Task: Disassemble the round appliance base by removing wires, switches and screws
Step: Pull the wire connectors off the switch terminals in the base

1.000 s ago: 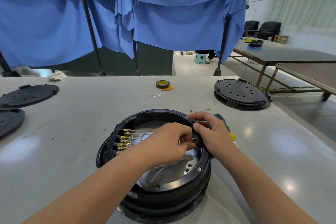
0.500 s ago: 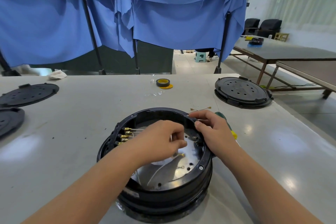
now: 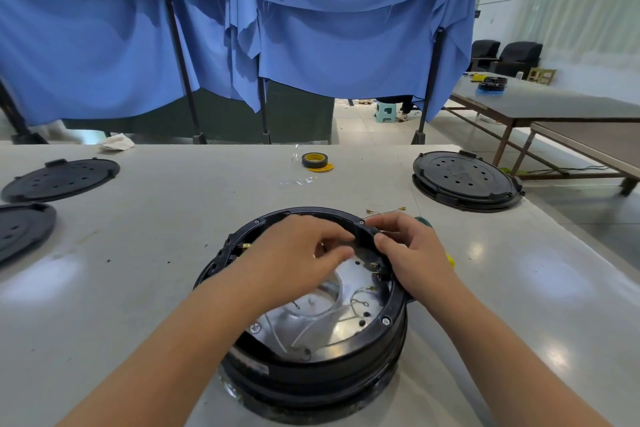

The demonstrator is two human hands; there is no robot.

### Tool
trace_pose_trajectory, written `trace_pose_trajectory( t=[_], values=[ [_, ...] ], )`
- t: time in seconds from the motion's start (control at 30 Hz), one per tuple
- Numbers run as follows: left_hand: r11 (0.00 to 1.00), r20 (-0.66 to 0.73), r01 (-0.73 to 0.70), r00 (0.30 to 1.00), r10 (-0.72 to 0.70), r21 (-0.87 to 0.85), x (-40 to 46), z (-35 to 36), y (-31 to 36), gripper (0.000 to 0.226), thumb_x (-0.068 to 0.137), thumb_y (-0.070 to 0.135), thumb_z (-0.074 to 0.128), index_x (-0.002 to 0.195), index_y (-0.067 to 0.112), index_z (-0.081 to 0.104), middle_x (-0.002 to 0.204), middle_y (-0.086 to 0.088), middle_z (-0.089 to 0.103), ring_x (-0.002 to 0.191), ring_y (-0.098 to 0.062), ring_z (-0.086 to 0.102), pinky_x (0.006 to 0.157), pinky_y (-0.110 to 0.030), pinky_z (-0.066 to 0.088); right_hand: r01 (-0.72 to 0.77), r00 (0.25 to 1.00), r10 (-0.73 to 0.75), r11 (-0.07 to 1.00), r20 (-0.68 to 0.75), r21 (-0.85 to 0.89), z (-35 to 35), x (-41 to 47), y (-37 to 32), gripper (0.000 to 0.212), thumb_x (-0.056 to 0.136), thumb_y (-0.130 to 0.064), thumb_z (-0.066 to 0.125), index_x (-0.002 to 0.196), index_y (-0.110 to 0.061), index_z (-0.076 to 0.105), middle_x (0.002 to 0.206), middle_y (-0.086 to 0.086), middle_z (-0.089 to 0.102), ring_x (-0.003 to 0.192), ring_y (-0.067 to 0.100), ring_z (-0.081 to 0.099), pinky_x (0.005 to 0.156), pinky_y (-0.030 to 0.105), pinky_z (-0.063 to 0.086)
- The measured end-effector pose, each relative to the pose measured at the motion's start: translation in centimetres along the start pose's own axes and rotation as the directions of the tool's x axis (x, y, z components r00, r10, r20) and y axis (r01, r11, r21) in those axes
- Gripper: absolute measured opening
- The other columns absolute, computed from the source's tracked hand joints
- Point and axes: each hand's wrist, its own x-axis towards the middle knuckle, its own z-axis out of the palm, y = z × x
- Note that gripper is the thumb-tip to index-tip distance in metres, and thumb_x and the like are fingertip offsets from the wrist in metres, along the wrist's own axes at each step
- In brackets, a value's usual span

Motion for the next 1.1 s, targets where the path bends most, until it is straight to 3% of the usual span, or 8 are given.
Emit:
trace_pose_trajectory(
  t=[0.13,0.23,0.47,0.7,0.77,0.83,0.97,1.1],
  values=[
    [0.995,-0.273,0.075,0.958,-0.091,-0.07,-0.8,-1.6,-2.1,0.019,0.089,0.025,0.061,0.105,0.029,0.07,0.094,0.019,0.067,0.087,0.006,0.06,0.073,-0.002,0.041,0.012,1.0,-0.011,1.0,0.011,-0.02,-0.3,0.1,-0.3,0.028,0.087,-0.003,0.059,0.09,-0.03,0.067,0.094,-0.01,0.07,0.092,0.005,0.065,0.069,0.011,0.048],
    [0.976,-0.381,0.167,0.901,-0.208,-0.139,-1.6,-1.8,-4.0,0.025,0.091,0.02,0.059,0.114,0.026,0.065,0.109,0.013,0.064,0.097,-0.001,0.058,0.076,-0.005,0.037,0.023,0.999,-0.023,0.999,0.024,-0.025,-0.9,0.2,-0.6,0.029,0.086,0.0,0.06,0.092,-0.027,0.066,0.098,-0.006,0.07,0.094,0.008,0.065,0.075,0.014,0.048],
    [0.862,-0.319,0.289,0.841,-0.436,-0.417,-3.3,0.3,-5.8,0.033,0.096,0.018,0.049,0.128,0.024,0.055,0.123,0.01,0.059,0.111,-0.006,0.055,0.094,-0.024,0.041,-0.014,1.0,0.015,1.0,0.015,-0.015,-2.7,0.8,-0.7,0.029,0.085,0.005,0.062,0.09,-0.023,0.068,0.095,-0.003,0.072,0.091,0.011,0.068,0.069,0.01,0.05],
    [0.698,-0.276,0.251,0.789,-0.549,-0.671,-3.7,1.4,-5.5,0.037,0.09,0.002,0.048,0.115,0.022,0.067,0.103,0.014,0.066,0.092,0.011,0.057,0.064,0.003,0.04,-0.047,0.998,0.053,0.99,0.043,-0.13,-3.3,0.9,-1.2,0.025,0.086,-0.001,0.063,0.089,-0.024,0.07,0.095,-0.001,0.074,0.09,0.008,0.069,0.081,0.024,0.055],
    [0.687,-0.279,0.235,0.787,-0.55,-0.688,-3.8,1.6,-5.5,0.038,0.09,0.001,0.048,0.117,0.02,0.067,0.105,0.012,0.066,0.094,0.009,0.057,0.064,0.003,0.04,0.008,0.999,0.004,0.957,0.039,-0.291,-3.3,0.8,-1.7,0.02,0.086,-0.005,0.063,0.093,-0.023,0.068,0.099,-0.002,0.071,0.097,0.01,0.064,0.089,0.031,0.05],
    [0.679,-0.278,0.228,0.788,-0.55,-0.697,-3.8,1.6,-5.5,0.038,0.09,0.001,0.048,0.117,0.021,0.067,0.105,0.013,0.067,0.096,0.006,0.059,0.066,0.002,0.042,0.107,0.994,-0.095,0.87,0.049,-0.482,-3.1,0.6,-2.8,0.017,0.087,-0.013,0.064,0.097,-0.026,0.067,0.102,-0.009,0.065,0.101,0.008,0.058,0.089,0.026,0.041],
    [0.693,-0.278,0.223,0.8,-0.532,-0.685,-3.7,1.7,-5.6,0.038,0.09,0.002,0.049,0.117,0.022,0.067,0.105,0.014,0.067,0.098,0.005,0.059,0.067,0.0,0.043,0.332,0.941,-0.224,0.759,0.253,-0.56,-0.3,0.3,-6.1,0.014,0.087,-0.023,0.065,0.1,-0.024,0.07,0.099,-0.011,0.065,0.097,0.006,0.056,0.088,0.023,0.042],
    [0.682,-0.275,0.191,0.813,-0.513,-0.706,-3.7,1.8,-5.5,0.038,0.09,0.0,0.048,0.117,0.019,0.067,0.107,0.011,0.068,0.098,0.006,0.059,0.072,-0.001,0.045,0.475,0.822,-0.136,0.7,0.554,-0.533,5.1,0.3,-8.0,0.014,0.087,-0.031,0.064,0.099,-0.027,0.07,0.095,-0.011,0.066,0.089,0.006,0.06,0.084,0.028,0.05]
  ],
)
